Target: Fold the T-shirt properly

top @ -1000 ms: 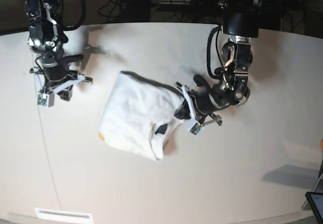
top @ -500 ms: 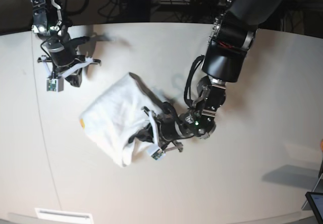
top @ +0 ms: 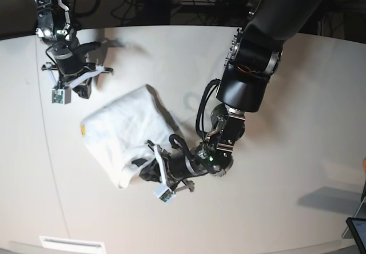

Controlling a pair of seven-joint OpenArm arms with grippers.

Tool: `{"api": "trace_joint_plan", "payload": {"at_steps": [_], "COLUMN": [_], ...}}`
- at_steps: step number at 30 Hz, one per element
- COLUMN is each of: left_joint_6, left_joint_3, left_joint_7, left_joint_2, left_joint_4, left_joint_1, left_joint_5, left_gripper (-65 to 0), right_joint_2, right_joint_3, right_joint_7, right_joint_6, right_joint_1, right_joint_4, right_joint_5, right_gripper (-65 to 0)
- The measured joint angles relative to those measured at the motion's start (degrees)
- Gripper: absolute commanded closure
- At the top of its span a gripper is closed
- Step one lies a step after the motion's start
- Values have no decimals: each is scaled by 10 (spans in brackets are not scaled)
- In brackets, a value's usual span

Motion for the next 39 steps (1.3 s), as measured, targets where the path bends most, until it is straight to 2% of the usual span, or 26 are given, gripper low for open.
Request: {"api": "trace_joint_plan", "payload": {"at_steps": [5, 7, 12, 14, 15, 18, 20, 25, 27, 30, 39], "left_joint_6": [-1, -2, -2, 4, 18, 37, 35, 30, 31, 31, 35], "left_joint_3": [-7, -7, -66, -94, -105, -117, -116, -111, -111, -114, -113], "left_joint_7": [4, 40, 124, 160, 171, 172, 169, 174, 173, 170, 165], "left_joint_2": [-15, -28, -62, -80, -89, -126, -140, -136, -135, -128, -52], "left_joint_4": [62, 105, 294, 351, 375, 403, 401, 390, 384, 348, 225], "left_joint_1": [1, 7, 128, 177, 197, 223, 235, 266, 267, 257, 164], "left_joint_5": [-2, -7, -4, -3, -1, 0, -1, -2, -3, -2, -2], "left_gripper": [0, 0, 0, 0, 0, 0, 0, 0, 0, 0, 0], "right_joint_2": [0, 2, 29, 39, 48, 50, 49, 48, 49, 46, 16], "right_joint_3": [0, 0, 3, 2, 0, 0, 0, -1, -1, -1, -1], "right_joint_7": [-1, 0, 2, 4, 3, 0, 0, 0, 2, 3, 1], "right_joint_6": [0, 0, 2, 0, 7, 0, 2, 60, 69, 69, 69], "right_joint_1": [10, 23, 87, 117, 130, 170, 194, 254, 273, 283, 242], "right_joint_4": [-19, -22, -36, -61, -79, -136, -169, -240, -266, -287, -290], "right_joint_5": [0, 0, 0, 0, 3, -1, 0, 0, 0, 0, 0], "right_gripper": [-3, -3, -3, -3, -3, -3, -3, -3, -3, -3, -3]}}
